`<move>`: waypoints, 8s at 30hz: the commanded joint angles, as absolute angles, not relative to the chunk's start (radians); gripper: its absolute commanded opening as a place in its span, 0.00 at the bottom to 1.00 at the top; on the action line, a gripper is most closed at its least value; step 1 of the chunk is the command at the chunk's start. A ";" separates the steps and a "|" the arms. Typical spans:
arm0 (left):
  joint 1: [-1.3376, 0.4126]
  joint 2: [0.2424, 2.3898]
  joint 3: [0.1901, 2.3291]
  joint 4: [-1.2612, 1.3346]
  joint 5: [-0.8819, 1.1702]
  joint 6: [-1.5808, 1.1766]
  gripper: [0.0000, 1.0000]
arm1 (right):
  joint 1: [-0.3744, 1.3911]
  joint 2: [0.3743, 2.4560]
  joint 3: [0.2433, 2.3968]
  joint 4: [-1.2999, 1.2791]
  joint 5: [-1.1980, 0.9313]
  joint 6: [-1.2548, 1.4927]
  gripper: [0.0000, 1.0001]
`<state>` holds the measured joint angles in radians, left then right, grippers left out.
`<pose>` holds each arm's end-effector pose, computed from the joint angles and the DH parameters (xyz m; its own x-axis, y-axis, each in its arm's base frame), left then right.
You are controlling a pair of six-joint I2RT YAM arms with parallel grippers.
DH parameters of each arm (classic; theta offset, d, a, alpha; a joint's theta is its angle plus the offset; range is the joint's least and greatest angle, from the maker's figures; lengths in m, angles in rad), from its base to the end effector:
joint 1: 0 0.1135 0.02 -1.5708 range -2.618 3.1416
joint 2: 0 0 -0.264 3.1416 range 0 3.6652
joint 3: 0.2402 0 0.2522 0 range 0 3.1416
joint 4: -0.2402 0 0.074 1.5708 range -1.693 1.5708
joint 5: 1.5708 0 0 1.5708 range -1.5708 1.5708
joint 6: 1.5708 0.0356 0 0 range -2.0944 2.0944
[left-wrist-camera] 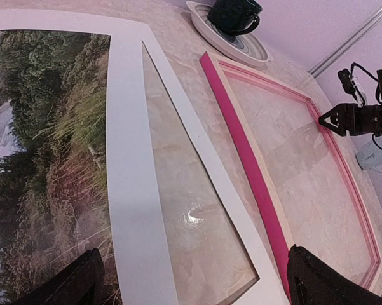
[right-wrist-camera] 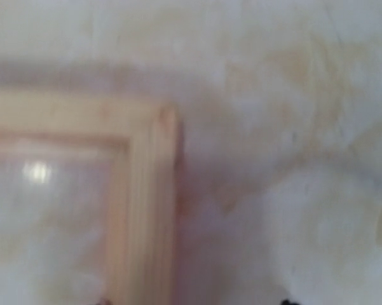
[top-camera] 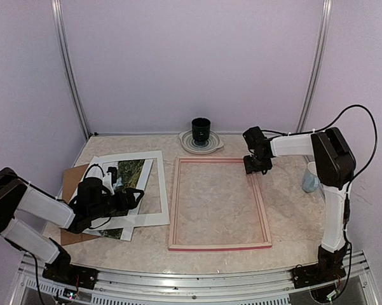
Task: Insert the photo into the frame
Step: Press the glass panel against the frame body, then pick up the mat board from the photo.
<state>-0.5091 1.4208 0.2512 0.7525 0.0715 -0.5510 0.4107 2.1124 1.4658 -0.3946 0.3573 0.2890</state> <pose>0.2010 -0.1151 0.1281 -0.5858 -0.2711 -0.7638 0.2776 0.8183 -0.5033 0.4102 0.1650 0.1474 -0.8189 -0.0654 -0.5703 0.0223 0.9891 -0.1453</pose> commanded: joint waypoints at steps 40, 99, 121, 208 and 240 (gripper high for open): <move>-0.500 1.413 0.242 0.776 0.086 -0.555 0.99 | 0.637 1.863 1.105 -0.625 0.535 0.437 0.60; -0.500 1.408 0.236 0.767 0.063 -0.534 0.99 | 0.549 1.453 0.761 -0.341 0.092 0.530 0.63; -0.594 1.281 0.324 0.510 -0.062 -0.528 0.99 | 0.427 1.647 0.855 -0.168 -0.056 0.441 0.64; -1.191 1.331 0.898 -0.434 -0.632 0.005 0.99 | 0.887 1.723 1.289 -0.350 -0.172 0.364 0.79; -1.167 1.490 0.656 -0.312 -0.668 0.270 0.84 | 0.886 1.750 1.254 -0.319 -0.187 0.363 0.80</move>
<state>-1.1568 1.4559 0.6662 -0.3550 -0.6373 0.2771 0.8925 1.7374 1.2640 -0.3305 -0.1902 0.3607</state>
